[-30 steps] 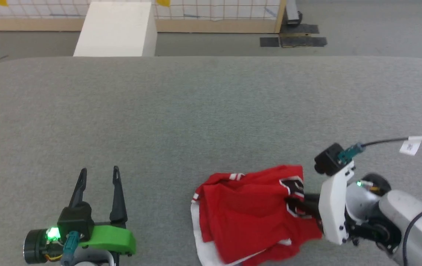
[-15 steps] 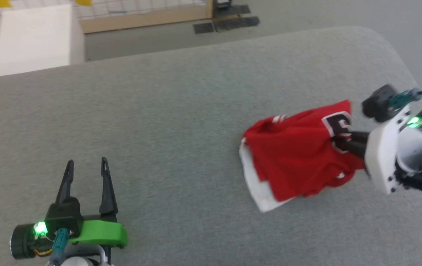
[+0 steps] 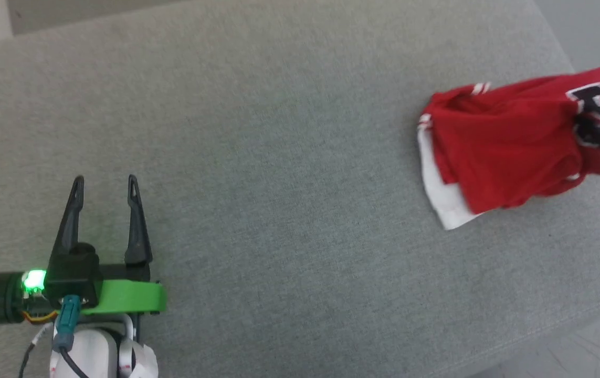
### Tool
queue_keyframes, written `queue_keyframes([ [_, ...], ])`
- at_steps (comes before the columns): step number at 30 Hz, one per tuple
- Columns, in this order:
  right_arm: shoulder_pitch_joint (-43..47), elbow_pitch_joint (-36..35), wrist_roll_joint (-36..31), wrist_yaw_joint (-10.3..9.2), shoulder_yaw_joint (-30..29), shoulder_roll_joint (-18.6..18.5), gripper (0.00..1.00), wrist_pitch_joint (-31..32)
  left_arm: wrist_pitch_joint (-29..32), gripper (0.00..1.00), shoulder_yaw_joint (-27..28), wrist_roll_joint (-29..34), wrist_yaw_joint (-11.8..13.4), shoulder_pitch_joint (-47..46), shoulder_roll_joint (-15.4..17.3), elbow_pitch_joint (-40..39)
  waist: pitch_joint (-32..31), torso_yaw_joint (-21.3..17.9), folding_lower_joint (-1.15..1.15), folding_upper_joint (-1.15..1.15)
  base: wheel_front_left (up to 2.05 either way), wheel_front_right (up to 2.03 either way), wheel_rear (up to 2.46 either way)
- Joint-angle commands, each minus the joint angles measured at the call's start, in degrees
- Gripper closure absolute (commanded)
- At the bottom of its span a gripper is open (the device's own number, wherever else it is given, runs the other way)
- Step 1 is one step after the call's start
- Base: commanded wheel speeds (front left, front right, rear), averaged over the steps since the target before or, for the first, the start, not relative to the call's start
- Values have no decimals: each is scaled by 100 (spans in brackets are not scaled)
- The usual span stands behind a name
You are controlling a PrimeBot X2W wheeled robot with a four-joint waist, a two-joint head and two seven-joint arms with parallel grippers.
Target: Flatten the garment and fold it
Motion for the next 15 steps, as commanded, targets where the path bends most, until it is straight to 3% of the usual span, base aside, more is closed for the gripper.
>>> queue_keyframes([
  [1, -188, 252, -78, -9, -101, 113, 100, -109, -21, 0, -21, 49, -10, -119, 81, -59, 495, -121, -1, 0, 0, 0, 0],
  [15, -963, 2479, -738, -9, -451, 830, 100, -672, -21, 0, -136, 20, 93, -360, 261, -355, 904, 104, -1, 0, 0, 0, 0],
])
